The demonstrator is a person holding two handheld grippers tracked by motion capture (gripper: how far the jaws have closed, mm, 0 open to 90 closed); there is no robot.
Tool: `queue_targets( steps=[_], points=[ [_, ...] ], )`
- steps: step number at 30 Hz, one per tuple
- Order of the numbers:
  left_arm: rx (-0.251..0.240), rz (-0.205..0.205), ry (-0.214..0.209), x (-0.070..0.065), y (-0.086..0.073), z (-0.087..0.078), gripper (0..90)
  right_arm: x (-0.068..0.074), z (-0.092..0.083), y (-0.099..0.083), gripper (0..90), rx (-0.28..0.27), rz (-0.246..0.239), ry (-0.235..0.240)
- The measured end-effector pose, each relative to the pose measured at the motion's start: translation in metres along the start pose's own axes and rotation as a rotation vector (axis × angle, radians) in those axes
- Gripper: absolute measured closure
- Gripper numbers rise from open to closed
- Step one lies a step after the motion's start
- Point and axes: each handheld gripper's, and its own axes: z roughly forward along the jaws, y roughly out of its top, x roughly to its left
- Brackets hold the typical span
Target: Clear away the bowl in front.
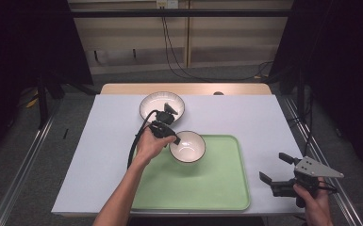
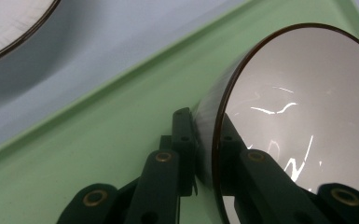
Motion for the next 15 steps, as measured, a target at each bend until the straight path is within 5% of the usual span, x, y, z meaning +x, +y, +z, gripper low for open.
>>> queue_targets(
  steps=[15],
  points=[
    [0.0, 0.021, -0.051, -0.03, 0.031, 0.029, 82.8, 0.0, 0.0, 0.0, 0.7, -0.001, 0.005, 0.004]
  ],
)
